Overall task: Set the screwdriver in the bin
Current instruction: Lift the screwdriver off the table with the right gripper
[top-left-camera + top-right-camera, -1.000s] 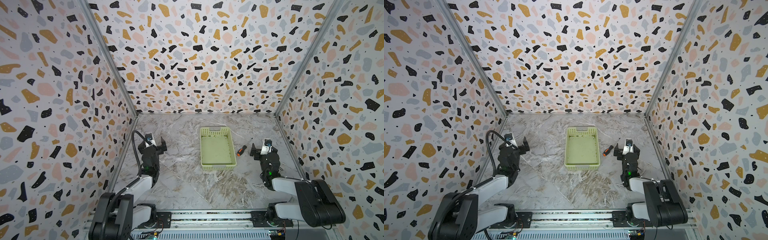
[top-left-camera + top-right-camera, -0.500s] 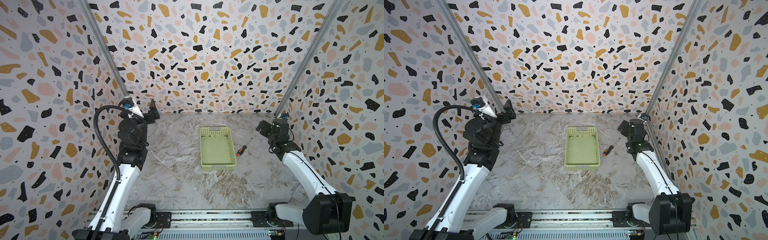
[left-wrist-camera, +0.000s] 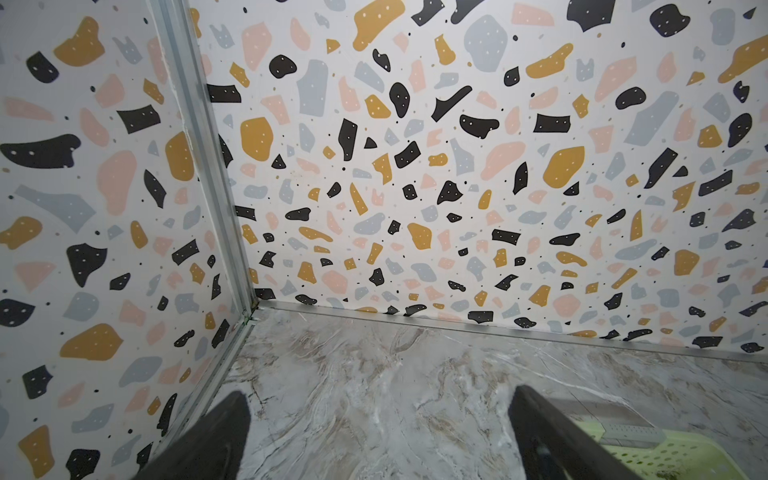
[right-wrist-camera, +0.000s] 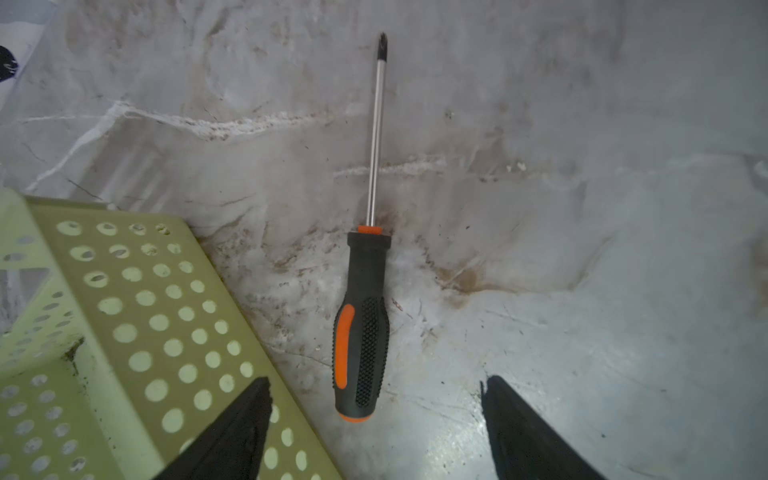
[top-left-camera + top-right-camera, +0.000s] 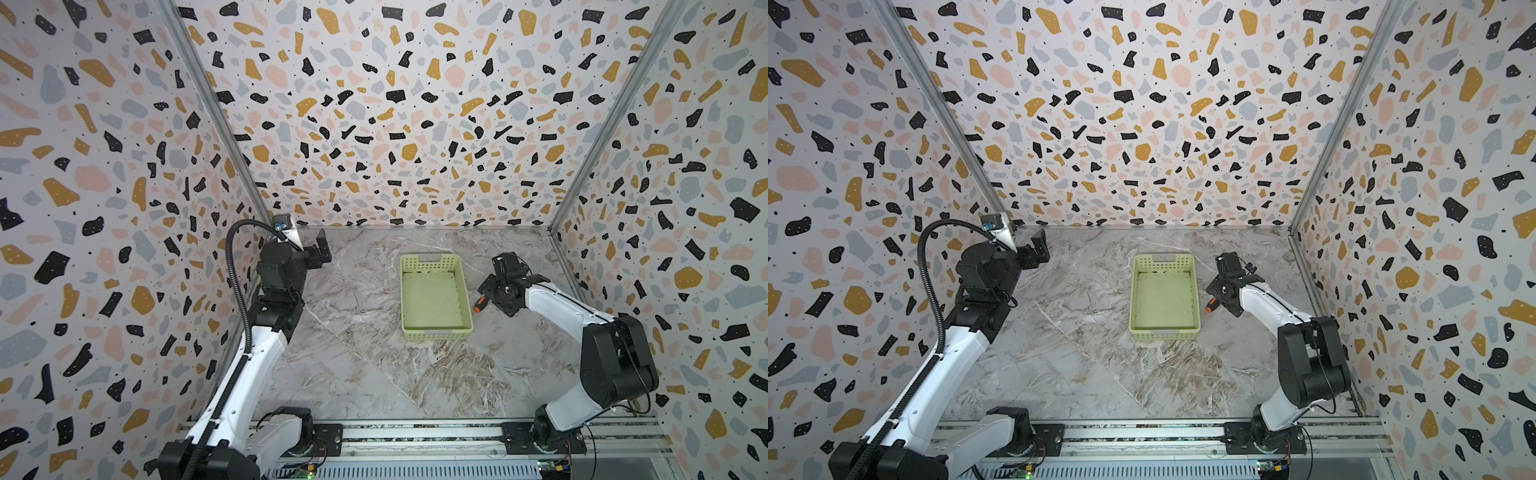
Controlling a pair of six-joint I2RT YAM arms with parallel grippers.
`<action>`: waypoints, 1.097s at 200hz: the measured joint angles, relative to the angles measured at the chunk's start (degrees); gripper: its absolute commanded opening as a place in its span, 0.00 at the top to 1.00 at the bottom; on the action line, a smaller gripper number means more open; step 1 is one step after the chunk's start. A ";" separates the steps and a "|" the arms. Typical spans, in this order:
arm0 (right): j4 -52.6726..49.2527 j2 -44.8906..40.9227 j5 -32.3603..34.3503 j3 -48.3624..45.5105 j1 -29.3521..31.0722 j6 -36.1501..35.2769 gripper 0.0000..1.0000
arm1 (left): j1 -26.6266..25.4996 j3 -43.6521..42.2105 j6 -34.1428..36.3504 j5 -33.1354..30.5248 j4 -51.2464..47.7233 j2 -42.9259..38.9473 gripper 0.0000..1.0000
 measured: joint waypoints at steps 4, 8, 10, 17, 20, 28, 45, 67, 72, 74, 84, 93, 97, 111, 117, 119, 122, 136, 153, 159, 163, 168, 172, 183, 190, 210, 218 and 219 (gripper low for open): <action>0.02 0.83 -0.22 0.11 0.15 0.55 0.24 | -0.04 0.00 -0.13 0.15 0.00 0.11 0.00; -0.02 1.79 -0.35 0.26 0.26 0.87 0.25 | -0.11 0.00 -0.17 0.20 -0.02 0.20 0.00; 0.00 2.27 -0.42 0.33 0.28 1.03 0.25 | -0.17 0.00 -0.22 0.33 -0.02 0.24 0.01; 0.00 4.11 -0.76 0.63 0.33 1.46 0.26 | -0.37 0.00 -0.33 0.42 -0.02 0.33 0.00; -0.04 4.94 -0.94 0.79 0.35 1.60 0.26 | -0.44 0.00 -0.37 0.48 -0.02 0.35 0.00; -0.31 7.04 -1.22 1.40 0.46 1.95 0.27 | -0.76 0.00 -0.46 0.57 -0.02 0.39 0.01; 0.31 10.19 -1.99 3.10 0.98 2.54 0.30 | -1.27 0.00 -0.72 0.68 -0.02 0.42 0.00; 0.17 11.08 -2.19 4.13 1.42 2.82 0.32 | -1.55 0.00 -0.76 0.72 -0.02 0.46 0.00; 0.17 11.17 -2.21 4.31 1.49 2.82 0.32 | -1.60 0.00 -0.76 0.72 -0.02 0.48 0.00; 0.15 11.19 -2.21 4.39 1.51 2.82 0.33 | -1.60 0.00 -0.76 0.72 -0.02 0.50 0.00; 0.11 11.32 -2.19 4.81 1.51 2.82 0.35 | -1.64 0.00 -0.76 0.70 -0.04 0.57 0.01; 0.11 11.52 -2.19 5.20 1.42 2.82 0.38 | -1.66 0.00 -0.76 0.70 -0.02 0.63 0.00; 0.13 11.61 -2.19 5.35 1.38 2.82 0.39 | -1.64 0.00 -0.76 0.72 -0.02 0.63 0.00; 0.17 11.87 -2.16 5.57 1.18 2.82 0.44 | -1.64 0.00 -0.76 0.72 -0.02 0.74 0.00; 0.20 11.96 -2.14 5.60 1.09 2.80 0.46 | -1.64 0.00 -0.76 0.70 -0.04 0.85 0.01; 0.17 12.00 -2.12 5.62 1.05 2.80 0.47 | -1.64 0.00 -0.76 0.72 -0.04 0.87 0.00; 0.15 12.04 -2.12 5.64 1.01 2.80 0.48 | -1.64 0.00 -0.76 0.72 -0.04 0.92 0.00; 0.13 12.35 -2.01 5.79 0.76 2.71 0.52 | -1.64 0.00 -0.76 0.70 -0.04 1.18 0.00; 0.15 12.98 -2.05 6.14 0.33 2.45 0.57 | -1.66 0.00 -0.76 0.70 -0.09 1.36 0.00; 0.13 13.22 -2.08 6.36 0.20 2.34 0.59 | -1.66 0.00 -0.76 0.70 -0.09 1.38 0.00; 0.22 13.35 -2.10 6.47 0.11 2.32 0.62 | -1.68 0.00 -0.76 0.70 -0.09 1.38 0.00; 0.20 13.51 -2.14 6.67 0.04 2.25 0.64 | -1.68 0.00 -0.76 0.70 -0.09 1.38 0.00; 0.17 13.57 -2.01 6.82 0.02 2.14 0.64 | -1.68 0.00 -0.76 0.70 -0.09 1.38 0.00; 0.17 13.62 -1.99 6.91 -0.11 1.90 0.67 | -1.68 0.00 -0.76 0.68 -0.09 1.38 0.00; 0.15 13.62 -1.90 6.91 -0.15 1.77 0.69 | -1.68 0.00 -0.76 0.66 -0.09 1.38 0.00; 0.11 13.62 -1.60 6.91 -0.22 1.29 0.72 | -1.68 0.00 -0.76 0.66 -0.09 1.38 0.00; 0.11 13.62 -1.53 6.91 -0.22 1.16 0.73 | -1.68 0.00 -0.76 0.63 -0.09 1.38 0.00; 0.11 13.62 -1.53 6.91 -0.22 1.11 0.73 | -1.68 0.00 -0.76 0.63 -0.09 1.38 0.00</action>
